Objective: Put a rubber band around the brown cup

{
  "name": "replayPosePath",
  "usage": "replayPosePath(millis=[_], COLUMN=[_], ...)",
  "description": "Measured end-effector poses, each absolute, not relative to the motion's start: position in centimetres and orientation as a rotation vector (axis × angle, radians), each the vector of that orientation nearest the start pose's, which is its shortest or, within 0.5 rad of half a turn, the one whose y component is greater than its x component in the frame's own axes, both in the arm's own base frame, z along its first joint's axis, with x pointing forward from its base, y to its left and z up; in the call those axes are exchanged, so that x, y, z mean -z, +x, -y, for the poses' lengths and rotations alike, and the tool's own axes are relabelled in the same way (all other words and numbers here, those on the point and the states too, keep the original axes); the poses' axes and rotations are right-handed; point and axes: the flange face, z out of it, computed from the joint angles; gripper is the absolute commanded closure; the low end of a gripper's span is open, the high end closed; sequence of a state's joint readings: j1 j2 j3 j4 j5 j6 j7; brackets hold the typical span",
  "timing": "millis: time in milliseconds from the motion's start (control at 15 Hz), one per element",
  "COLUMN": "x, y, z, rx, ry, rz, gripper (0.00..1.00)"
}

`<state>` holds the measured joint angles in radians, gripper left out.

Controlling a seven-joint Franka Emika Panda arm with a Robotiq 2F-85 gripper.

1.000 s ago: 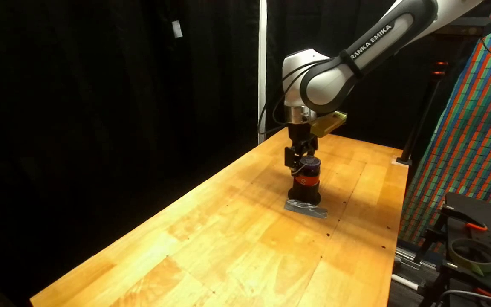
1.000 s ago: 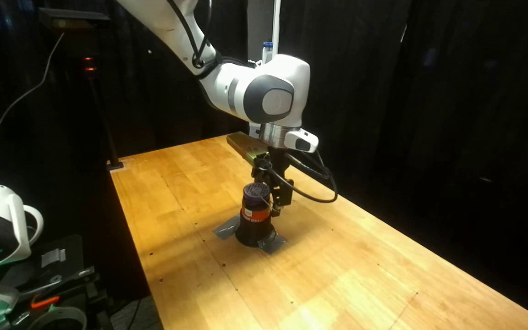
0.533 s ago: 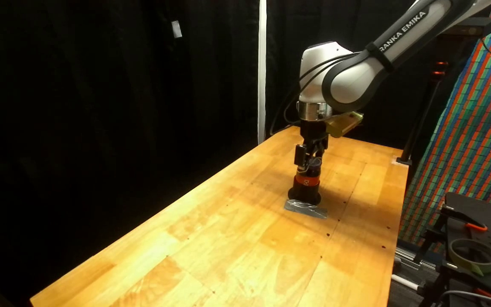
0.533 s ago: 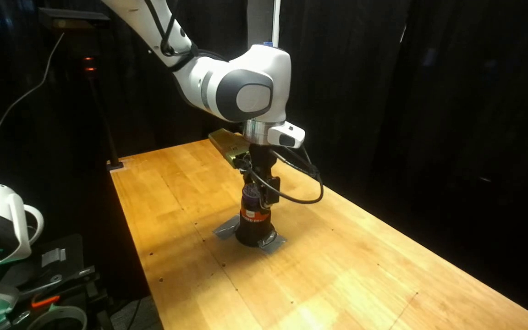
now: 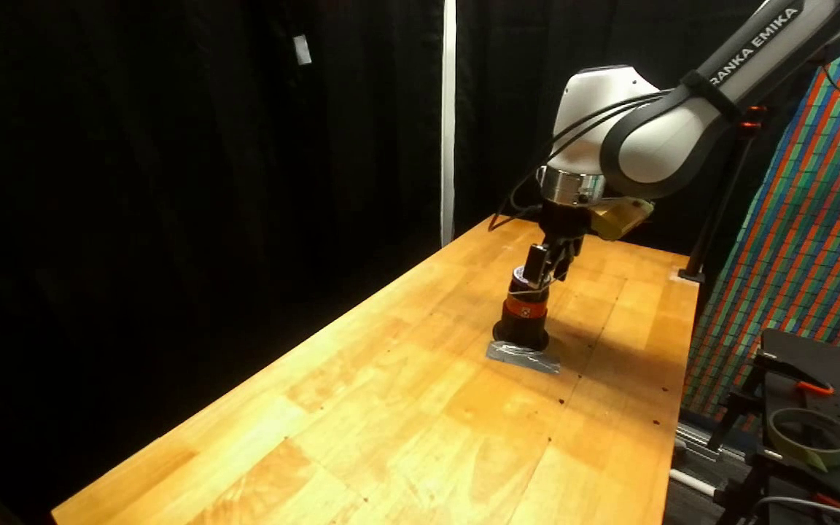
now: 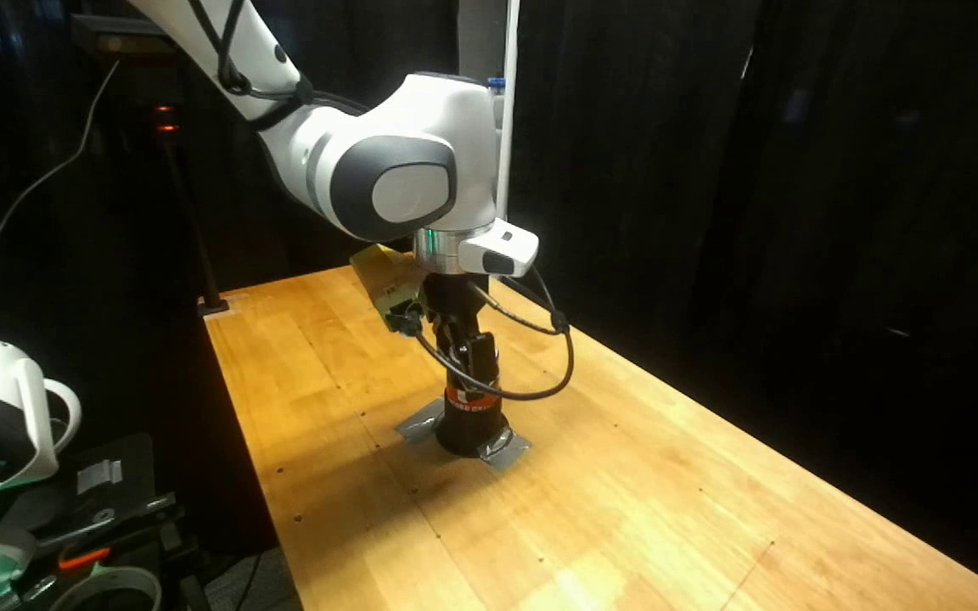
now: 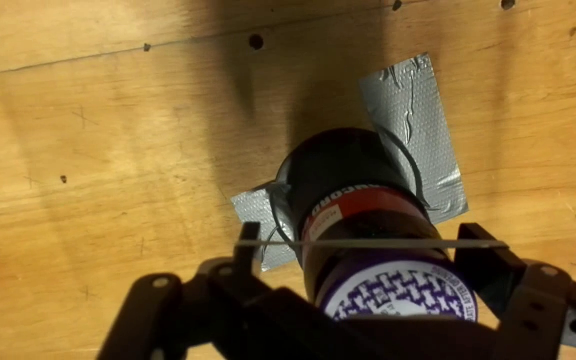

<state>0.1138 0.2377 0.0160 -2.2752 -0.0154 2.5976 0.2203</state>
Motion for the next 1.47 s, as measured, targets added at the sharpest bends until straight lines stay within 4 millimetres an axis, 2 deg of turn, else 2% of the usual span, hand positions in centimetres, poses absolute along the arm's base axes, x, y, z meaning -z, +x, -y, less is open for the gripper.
replayPosePath(millis=[533, 800, 1000, 1333, 1400, 1467], x=[-27.2, -27.5, -27.5, -26.0, -25.8, -25.6], y=[49.5, 47.4, 46.2, 44.6, 44.3, 44.0], z=[-6.3, -8.3, -9.6, -8.9, -8.5, -8.1], rx=[0.576, 0.796, 0.855, 0.822, 0.824, 0.825], ry=[-2.942, -2.84, -2.816, -2.846, -2.85, -2.855], rz=[-0.282, -0.353, -0.332, -0.319, -0.326, -0.331], gripper=[0.0, 0.0, 0.0, 0.0, 0.25, 0.27])
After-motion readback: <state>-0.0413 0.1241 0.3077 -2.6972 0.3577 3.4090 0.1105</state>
